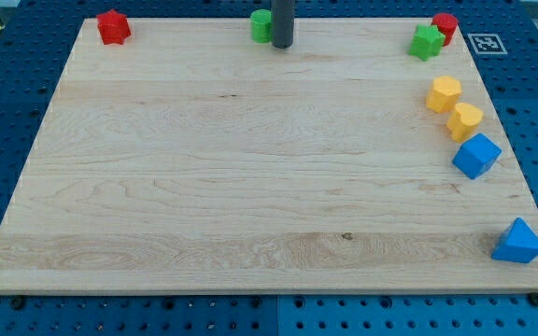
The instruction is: Slide the red circle left a bit
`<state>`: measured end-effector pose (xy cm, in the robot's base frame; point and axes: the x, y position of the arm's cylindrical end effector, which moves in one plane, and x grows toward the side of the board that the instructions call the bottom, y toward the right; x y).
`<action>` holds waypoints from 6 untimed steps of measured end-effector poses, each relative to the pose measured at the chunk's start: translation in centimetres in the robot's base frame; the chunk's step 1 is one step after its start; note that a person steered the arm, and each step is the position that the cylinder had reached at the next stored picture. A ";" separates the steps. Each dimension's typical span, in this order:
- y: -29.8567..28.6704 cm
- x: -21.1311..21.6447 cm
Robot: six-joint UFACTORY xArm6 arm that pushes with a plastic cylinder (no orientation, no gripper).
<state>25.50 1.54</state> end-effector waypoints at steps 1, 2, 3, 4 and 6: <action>0.0 0.3; 0.0 0.3; 0.0 1.0; 0.0 1.7; 3.7 2.9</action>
<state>28.42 5.24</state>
